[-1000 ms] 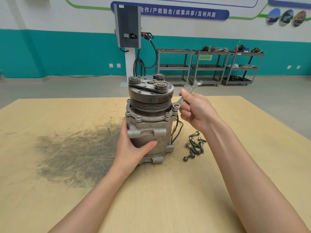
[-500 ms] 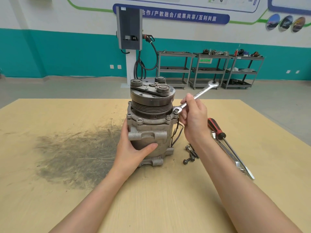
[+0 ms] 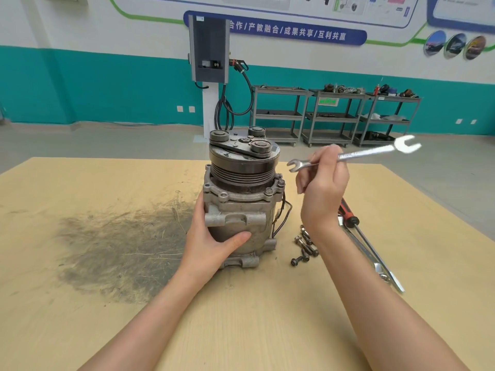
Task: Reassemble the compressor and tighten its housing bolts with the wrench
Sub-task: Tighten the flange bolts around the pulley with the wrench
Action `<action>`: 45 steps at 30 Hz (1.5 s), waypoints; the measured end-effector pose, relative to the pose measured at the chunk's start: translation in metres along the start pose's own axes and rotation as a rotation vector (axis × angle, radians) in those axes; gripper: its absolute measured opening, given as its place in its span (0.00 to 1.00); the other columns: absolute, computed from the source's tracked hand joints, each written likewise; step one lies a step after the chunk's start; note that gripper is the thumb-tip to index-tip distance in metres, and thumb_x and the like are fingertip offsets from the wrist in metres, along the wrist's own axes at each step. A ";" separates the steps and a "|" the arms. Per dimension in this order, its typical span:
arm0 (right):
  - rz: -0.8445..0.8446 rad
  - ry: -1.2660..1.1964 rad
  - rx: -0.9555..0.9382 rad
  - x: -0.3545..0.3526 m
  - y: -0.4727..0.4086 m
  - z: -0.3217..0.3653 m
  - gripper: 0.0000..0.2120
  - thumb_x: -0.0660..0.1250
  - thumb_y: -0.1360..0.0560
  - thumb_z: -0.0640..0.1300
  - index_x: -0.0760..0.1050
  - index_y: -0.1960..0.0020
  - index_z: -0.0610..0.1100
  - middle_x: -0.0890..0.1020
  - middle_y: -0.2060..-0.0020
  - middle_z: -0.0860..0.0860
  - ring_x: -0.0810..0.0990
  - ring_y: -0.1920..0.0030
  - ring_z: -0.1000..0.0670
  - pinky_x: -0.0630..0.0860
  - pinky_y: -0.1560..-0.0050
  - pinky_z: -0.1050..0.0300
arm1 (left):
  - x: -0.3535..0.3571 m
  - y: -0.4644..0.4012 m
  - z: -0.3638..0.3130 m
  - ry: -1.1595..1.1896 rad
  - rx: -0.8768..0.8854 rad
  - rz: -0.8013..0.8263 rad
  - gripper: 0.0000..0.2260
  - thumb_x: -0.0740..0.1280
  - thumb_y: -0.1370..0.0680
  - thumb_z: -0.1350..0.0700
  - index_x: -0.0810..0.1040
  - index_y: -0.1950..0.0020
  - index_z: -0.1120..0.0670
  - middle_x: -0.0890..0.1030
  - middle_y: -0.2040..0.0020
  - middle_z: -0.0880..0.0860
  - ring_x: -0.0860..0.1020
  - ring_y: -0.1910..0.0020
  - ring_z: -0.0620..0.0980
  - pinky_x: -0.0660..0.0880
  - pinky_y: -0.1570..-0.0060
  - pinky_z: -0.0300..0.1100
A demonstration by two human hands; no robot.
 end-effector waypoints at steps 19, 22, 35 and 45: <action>0.070 -0.114 0.605 0.005 0.008 -0.045 0.17 0.53 0.15 0.49 0.69 0.59 0.43 0.68 0.81 0.52 0.66 0.81 0.54 0.62 0.80 0.63 | 0.000 0.000 0.000 -0.010 -0.008 -0.001 0.51 0.78 0.42 0.39 0.60 0.23 0.48 0.76 0.32 0.47 0.73 0.31 0.45 0.68 0.28 0.52; -0.067 -0.052 0.426 -0.001 0.014 -0.043 0.19 0.51 0.15 0.49 0.68 0.61 0.43 0.69 0.82 0.52 0.65 0.81 0.54 0.62 0.80 0.63 | -0.001 0.000 0.001 -0.011 -0.007 -0.001 0.51 0.78 0.42 0.39 0.60 0.23 0.47 0.76 0.31 0.46 0.73 0.31 0.45 0.68 0.28 0.52; 0.059 0.647 -0.543 0.022 0.039 0.029 0.15 0.58 0.20 0.42 0.73 0.62 0.36 0.69 0.73 0.55 0.66 0.76 0.55 0.64 0.77 0.55 | 0.000 0.000 0.001 -0.004 0.001 0.002 0.50 0.79 0.41 0.40 0.60 0.23 0.47 0.75 0.31 0.47 0.73 0.30 0.46 0.69 0.29 0.54; 0.060 0.047 0.391 0.002 0.000 -0.026 0.22 0.48 0.14 0.50 0.68 0.62 0.43 0.65 0.82 0.54 0.62 0.80 0.55 0.59 0.79 0.63 | 0.000 -0.001 0.002 -0.011 0.000 -0.002 0.52 0.78 0.42 0.39 0.60 0.23 0.48 0.74 0.30 0.48 0.71 0.29 0.47 0.68 0.28 0.54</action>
Point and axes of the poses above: each hand's wrist, its own y-axis away from the middle knuckle, its own x-axis out of the palm, z = x × y, the point moved 8 cm from there along -y, towards the middle knuckle
